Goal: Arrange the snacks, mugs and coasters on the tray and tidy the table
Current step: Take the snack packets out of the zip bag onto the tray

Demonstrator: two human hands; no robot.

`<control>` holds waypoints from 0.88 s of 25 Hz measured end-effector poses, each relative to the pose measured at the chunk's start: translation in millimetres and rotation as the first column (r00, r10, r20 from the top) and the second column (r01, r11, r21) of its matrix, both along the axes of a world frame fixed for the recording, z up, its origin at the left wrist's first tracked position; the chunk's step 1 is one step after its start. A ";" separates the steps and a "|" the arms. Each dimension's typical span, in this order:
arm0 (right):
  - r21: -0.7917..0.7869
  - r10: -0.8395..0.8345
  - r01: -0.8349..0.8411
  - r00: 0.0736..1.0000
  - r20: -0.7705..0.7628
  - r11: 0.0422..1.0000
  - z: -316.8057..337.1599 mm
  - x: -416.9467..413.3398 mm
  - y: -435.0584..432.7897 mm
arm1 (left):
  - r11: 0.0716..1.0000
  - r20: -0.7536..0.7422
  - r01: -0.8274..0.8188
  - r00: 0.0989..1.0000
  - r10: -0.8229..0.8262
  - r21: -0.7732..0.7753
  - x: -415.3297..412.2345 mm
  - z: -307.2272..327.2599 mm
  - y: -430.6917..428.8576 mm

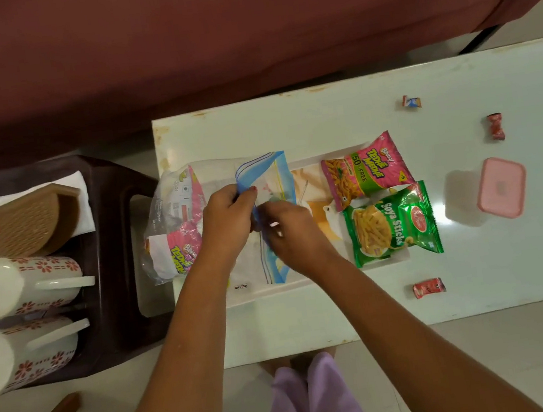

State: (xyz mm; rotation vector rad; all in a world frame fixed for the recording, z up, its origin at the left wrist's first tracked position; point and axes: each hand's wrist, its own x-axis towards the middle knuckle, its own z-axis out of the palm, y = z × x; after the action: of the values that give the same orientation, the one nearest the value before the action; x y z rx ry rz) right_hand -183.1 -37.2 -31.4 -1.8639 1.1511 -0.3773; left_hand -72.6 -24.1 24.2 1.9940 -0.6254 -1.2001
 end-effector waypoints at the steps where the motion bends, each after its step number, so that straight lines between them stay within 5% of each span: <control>1: 0.079 0.122 -0.120 0.992 -0.022 0.990 -6.8 23.0 -1.6 | 1.000 0.004 -0.014 1.000 0.014 0.006 5.3 6.4 1.7; 4: 0.249 0.365 -0.321 0.918 -0.154 0.914 -33.4 74.7 -2.5 | 0.995 -0.015 -0.104 0.994 0.104 0.011 27.6 24.6 11.4; 7: 0.207 0.479 -0.434 0.831 -0.282 0.877 -51.3 100.7 0.9 | 0.989 -0.060 -0.149 0.987 0.150 0.009 55.4 35.3 26.1; 12: 0.093 0.324 -0.310 0.919 -0.224 0.946 -19.2 129.5 4.4 | 0.995 -0.126 -0.092 0.988 0.087 -0.033 86.1 37.8 44.8; 15: 0.181 0.325 -0.280 0.891 -0.316 0.943 -0.5 140.5 -9.9 | 0.994 -0.127 -0.108 0.986 0.108 0.007 88.3 33.4 44.9; 18: -0.013 0.337 -0.396 0.797 -0.501 0.918 9.9 145.7 -26.4 | 0.987 -0.102 -0.156 0.982 0.159 0.034 85.7 32.8 41.3; 22: -0.250 0.303 -0.500 0.778 -0.550 0.829 19.1 133.6 -25.9 | 0.979 -0.045 -0.200 0.979 0.198 -0.039 85.8 31.3 36.3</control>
State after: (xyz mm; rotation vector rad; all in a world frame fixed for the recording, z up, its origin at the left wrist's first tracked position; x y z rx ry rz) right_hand -49.6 -63.1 -12.3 -2.6003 0.9804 0.1558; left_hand 13.2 12.1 55.4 1.9401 -0.4159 -1.0940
